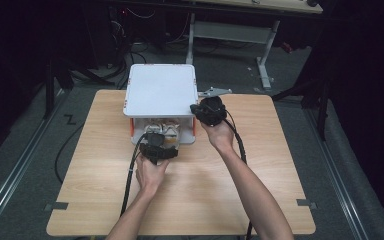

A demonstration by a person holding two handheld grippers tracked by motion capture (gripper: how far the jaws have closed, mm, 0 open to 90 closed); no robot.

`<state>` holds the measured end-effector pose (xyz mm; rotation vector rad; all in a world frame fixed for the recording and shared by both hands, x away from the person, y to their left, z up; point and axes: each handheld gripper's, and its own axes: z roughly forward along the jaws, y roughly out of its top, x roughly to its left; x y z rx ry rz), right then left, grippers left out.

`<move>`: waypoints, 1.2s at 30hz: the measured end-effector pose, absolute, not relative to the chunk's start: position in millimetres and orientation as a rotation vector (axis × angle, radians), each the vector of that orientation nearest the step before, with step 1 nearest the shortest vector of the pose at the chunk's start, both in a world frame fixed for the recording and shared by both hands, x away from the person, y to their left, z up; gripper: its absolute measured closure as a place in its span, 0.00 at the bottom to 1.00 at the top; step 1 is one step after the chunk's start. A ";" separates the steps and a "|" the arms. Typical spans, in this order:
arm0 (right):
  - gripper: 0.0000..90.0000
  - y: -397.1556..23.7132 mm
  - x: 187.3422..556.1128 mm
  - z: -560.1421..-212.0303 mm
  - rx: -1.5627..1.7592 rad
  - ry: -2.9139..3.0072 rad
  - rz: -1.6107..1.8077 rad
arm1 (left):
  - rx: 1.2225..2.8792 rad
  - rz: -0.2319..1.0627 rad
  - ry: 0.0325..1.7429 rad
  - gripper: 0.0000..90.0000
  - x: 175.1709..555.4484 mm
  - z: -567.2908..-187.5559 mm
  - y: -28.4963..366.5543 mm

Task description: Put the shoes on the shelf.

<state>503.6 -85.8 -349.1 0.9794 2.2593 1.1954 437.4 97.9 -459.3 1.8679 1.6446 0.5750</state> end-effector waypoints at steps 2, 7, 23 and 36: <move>0.98 -85.5 503.2 -349.1 0.980 2.260 1.191 | 1.875 0.581 1.652 0.24 441.1 -458.9 97.4; 0.99 -85.6 503.1 -349.1 0.981 2.258 1.193 | 1.861 0.608 1.643 0.29 451.8 -458.9 93.4; 0.99 -85.5 502.3 -349.7 0.977 2.252 1.193 | 1.792 0.709 1.608 0.35 472.1 -469.6 83.7; 0.82 -91.5 498.9 -351.0 0.970 2.218 1.227 | 1.780 0.687 1.580 0.30 465.9 -469.2 89.2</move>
